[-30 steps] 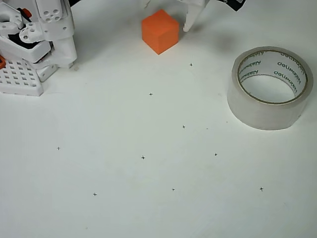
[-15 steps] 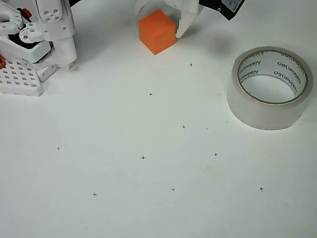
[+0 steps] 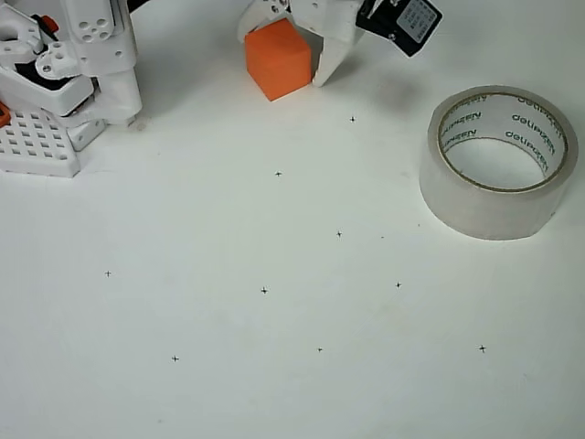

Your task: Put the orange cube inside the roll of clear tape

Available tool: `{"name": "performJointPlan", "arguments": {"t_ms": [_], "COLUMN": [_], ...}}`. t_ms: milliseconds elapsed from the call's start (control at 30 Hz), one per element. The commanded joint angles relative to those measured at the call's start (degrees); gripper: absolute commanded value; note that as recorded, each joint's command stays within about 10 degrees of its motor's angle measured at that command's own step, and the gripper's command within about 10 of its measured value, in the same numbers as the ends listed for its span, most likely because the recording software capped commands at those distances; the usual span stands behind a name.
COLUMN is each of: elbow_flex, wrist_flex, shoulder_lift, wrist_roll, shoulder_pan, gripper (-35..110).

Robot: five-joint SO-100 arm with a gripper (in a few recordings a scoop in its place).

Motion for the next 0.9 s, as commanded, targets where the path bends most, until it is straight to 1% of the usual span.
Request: {"name": "performJointPlan", "arguments": {"t_ms": [0, 267, 467, 600, 733, 867], "elbow_flex": [2.2, 4.48, 4.57, 4.48, 0.53, -6.5], "wrist_flex": [0.53, 0.62, 0.7, 0.88, 6.5, 13.1], "shoulder_lift": [4.31, 6.5, 6.77, 8.09, 9.32, 9.32], "wrist_roll": [0.88, 1.05, 1.05, 1.05, 0.62, -3.08], "shoulder_pan": [0.18, 0.35, 0.18, 0.18, 0.26, 1.76], "gripper": [46, 39, 20, 14, 13, 13]}}
